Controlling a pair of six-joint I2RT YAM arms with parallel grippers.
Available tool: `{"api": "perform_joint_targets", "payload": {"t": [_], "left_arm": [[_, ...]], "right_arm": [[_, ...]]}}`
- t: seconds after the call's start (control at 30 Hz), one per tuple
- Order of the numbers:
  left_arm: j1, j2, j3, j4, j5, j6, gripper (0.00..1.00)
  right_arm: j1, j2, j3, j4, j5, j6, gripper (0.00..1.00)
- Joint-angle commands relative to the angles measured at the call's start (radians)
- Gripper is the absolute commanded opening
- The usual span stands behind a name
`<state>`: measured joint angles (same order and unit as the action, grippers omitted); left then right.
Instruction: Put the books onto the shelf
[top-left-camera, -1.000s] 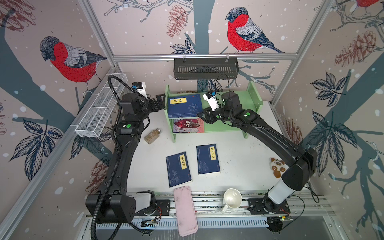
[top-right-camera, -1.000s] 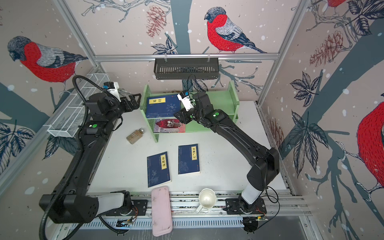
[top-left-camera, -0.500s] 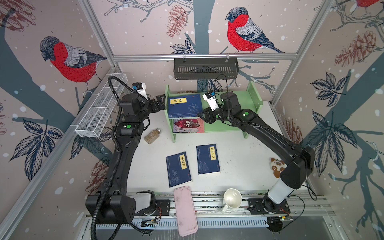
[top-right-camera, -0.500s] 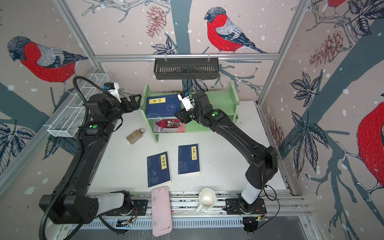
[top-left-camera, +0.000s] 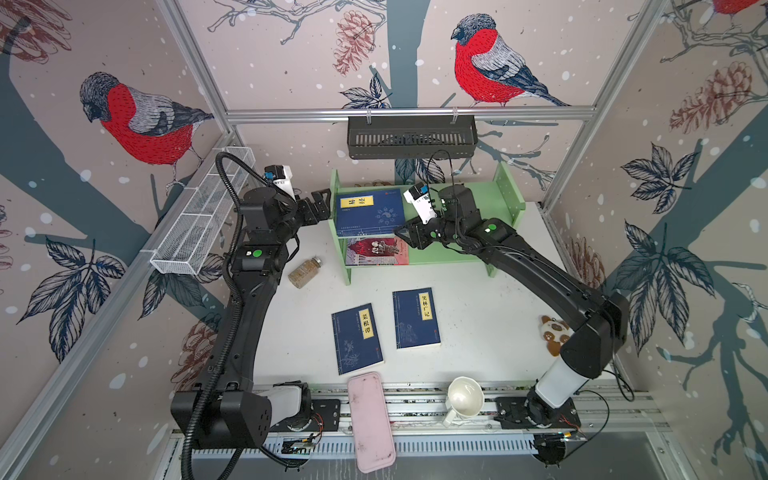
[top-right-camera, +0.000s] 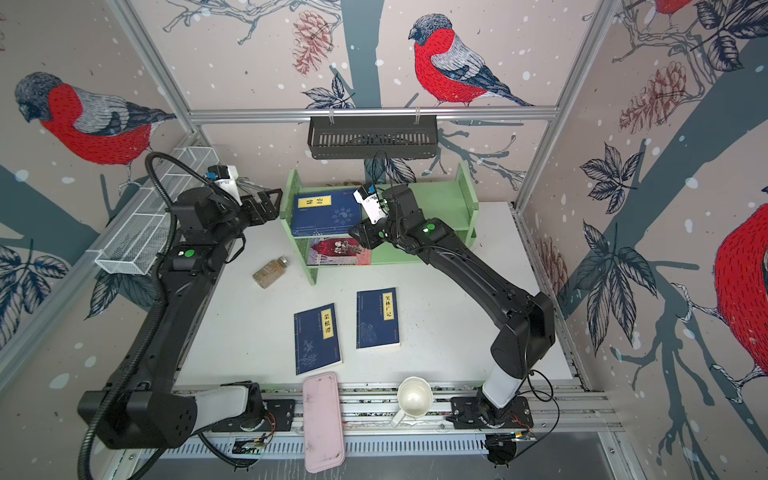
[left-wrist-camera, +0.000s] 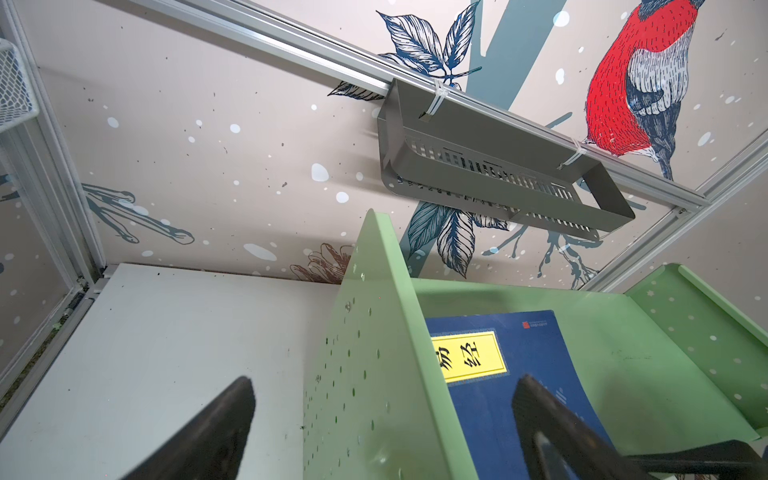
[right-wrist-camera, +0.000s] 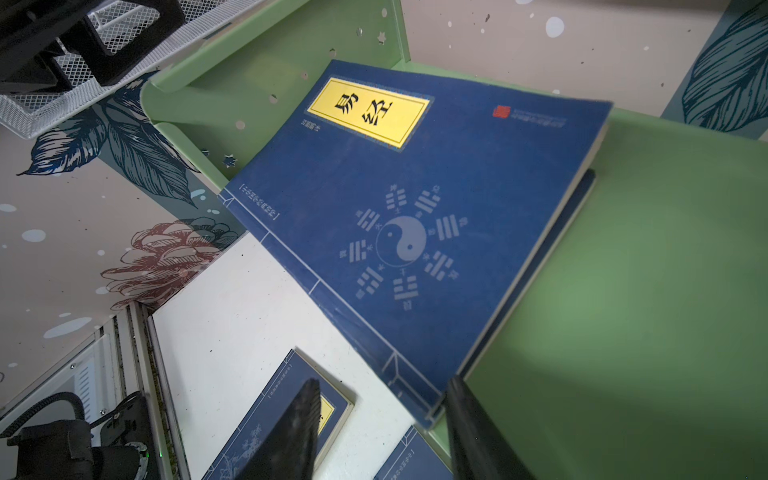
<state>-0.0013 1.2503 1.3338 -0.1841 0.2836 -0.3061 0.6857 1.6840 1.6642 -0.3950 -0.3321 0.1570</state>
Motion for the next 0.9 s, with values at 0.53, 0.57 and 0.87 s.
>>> {"api": "perform_joint_targets", "payload": {"t": [0.53, 0.57, 0.87], "left_arm": [[0.004, -0.009, 0.007, 0.041, -0.013, 0.006, 0.97], [0.004, -0.01, 0.01, 0.036, -0.015, 0.009, 0.97], [0.004, -0.082, 0.036, -0.24, 0.074, 0.083, 0.97]], "right_arm": [[0.012, -0.024, 0.017, 0.004, 0.075, 0.003, 0.55], [0.011, -0.033, 0.012, 0.016, 0.096, 0.006, 0.55], [0.03, -0.337, -0.233, 0.128, 0.244, 0.074, 0.52]]}}
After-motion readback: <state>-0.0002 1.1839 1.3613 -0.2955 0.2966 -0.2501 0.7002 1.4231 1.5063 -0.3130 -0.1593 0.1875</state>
